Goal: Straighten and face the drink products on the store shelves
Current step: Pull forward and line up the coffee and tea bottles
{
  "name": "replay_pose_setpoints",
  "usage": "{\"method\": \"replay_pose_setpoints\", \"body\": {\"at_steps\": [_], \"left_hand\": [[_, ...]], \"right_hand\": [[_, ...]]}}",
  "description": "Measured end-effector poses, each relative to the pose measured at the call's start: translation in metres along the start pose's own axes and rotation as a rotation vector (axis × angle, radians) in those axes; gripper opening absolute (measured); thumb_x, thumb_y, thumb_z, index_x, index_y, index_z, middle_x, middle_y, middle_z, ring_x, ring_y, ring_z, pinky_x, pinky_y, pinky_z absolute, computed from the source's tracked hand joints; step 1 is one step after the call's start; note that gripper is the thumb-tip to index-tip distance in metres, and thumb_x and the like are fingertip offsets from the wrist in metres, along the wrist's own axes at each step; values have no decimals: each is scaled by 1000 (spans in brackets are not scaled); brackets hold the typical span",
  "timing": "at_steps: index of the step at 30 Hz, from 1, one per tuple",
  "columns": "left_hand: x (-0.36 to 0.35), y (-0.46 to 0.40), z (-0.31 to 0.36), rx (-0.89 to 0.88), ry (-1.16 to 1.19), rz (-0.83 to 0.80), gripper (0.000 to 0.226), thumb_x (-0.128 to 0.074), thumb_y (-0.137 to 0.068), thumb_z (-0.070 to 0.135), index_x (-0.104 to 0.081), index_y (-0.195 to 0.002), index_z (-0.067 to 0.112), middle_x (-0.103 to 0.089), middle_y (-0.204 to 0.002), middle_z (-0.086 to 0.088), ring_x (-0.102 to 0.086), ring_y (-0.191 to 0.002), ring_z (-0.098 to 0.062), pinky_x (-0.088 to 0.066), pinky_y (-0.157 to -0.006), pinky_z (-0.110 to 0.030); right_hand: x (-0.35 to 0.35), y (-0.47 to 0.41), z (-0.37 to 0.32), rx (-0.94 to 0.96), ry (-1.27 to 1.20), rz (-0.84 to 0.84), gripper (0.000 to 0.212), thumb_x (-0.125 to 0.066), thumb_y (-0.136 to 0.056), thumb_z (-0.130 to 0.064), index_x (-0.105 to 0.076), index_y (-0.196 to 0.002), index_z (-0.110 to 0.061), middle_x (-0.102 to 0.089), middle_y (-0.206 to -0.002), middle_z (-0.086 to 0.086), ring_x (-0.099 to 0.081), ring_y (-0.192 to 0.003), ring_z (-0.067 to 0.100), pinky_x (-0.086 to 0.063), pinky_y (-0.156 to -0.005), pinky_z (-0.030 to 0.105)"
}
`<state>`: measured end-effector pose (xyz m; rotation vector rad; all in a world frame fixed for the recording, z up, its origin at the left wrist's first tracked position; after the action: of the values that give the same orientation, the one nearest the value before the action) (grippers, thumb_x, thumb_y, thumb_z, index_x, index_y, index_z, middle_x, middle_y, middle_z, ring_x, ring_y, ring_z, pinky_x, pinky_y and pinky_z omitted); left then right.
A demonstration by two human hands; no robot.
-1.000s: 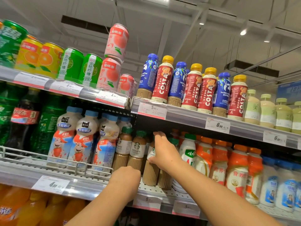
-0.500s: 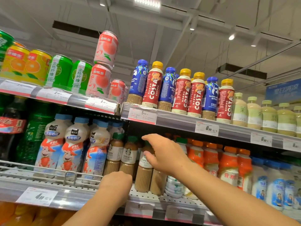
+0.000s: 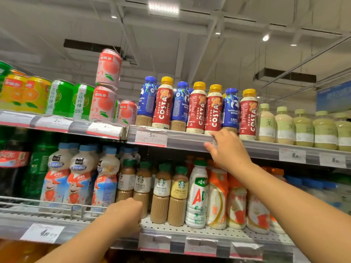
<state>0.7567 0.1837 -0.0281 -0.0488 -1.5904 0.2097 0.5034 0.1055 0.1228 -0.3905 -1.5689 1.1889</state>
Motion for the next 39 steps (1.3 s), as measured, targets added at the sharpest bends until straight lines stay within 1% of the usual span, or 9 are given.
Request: {"method": "replay_pose_setpoints", "body": {"at_steps": [6,9,11,15,19,22,25,31,39], "left_hand": [[74,17,22,-86,-95,361,29,-53,-91,36,-51,-64,23,-53,-65,6,-56,-63,-16,-52,-61,-32],[125,24,40,-286,-217,833,28,-59,-88,42,-61,-69,21,-60,-63,2,-60,-58,-25,-43,-49,-28],[154,23,49,-348,-248,999,21,-67,-84,40,-69,-90,20,-67,-79,-1,-64,-71,-26,-49,-54,-34],[175,-1,58,-120,-292,764,57,-61,-85,54,-52,-130,22,-57,-124,1,-54,-110,-22,-48,-92,-41],[166,-20,67,-13,-260,727,54,-62,-83,57,-54,-123,21,-53,-117,0,-52,-108,-21,-49,-85,-36],[168,-29,74,53,-286,761,56,-70,-79,51,-51,-121,20,-53,-114,0,-54,-107,-21,-48,-79,-36],[183,-34,82,95,-348,696,59,-78,-72,49,-53,-119,22,-58,-110,0,-60,-101,-23,-46,-69,-35],[196,-38,88,166,-424,595,60,-81,-68,48,-57,-116,21,-61,-111,0,-63,-99,-25,-40,-65,-34],[193,-39,86,165,-385,622,60,-81,-70,47,-56,-119,21,-60,-110,-1,-61,-99,-24,-38,-64,-33]], "right_hand": [[-5,-2,4,29,-4,72,44,-51,-94,-47,-53,-127,-16,-55,-117,5,-48,-109,27,-36,-97,39],[-10,-1,3,30,-15,119,43,-52,-93,-47,-53,-124,-17,-56,-114,3,-49,-108,25,-36,-97,38],[-12,-1,5,28,-22,131,43,-51,-93,-48,-53,-123,-18,-56,-114,3,-49,-108,25,-35,-97,38],[-6,0,7,70,-51,121,43,-49,-94,-50,-52,-124,-20,-55,-115,0,-48,-109,23,-36,-98,37],[12,-13,23,139,-201,22,38,-55,-93,-41,-60,-121,-16,-57,-117,2,-54,-108,23,-42,-96,37],[46,-49,50,3,-408,172,27,-61,-88,-23,-65,-113,-11,-60,-115,6,-58,-98,20,-40,-85,27],[77,-92,70,-145,-424,245,36,-60,-87,-22,-60,-122,-11,-57,-126,9,-55,-110,22,-38,-83,25],[84,-138,63,-169,-183,5,58,-49,-95,-30,-31,-147,-10,-43,-145,14,-54,-117,31,-49,-87,37],[81,-143,56,-138,33,66,44,-54,-91,-45,-56,-122,-14,-51,-125,10,-56,-104,29,-50,-80,40]]}}
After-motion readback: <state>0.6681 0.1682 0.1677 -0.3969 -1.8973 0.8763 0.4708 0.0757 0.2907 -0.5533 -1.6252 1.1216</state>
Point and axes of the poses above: each hand's wrist, its own y-axis away from the middle knuckle, its own x-axis out of the back of the hand, z = x × y, the point moved 1 cm from there along -y, towards the middle knuckle
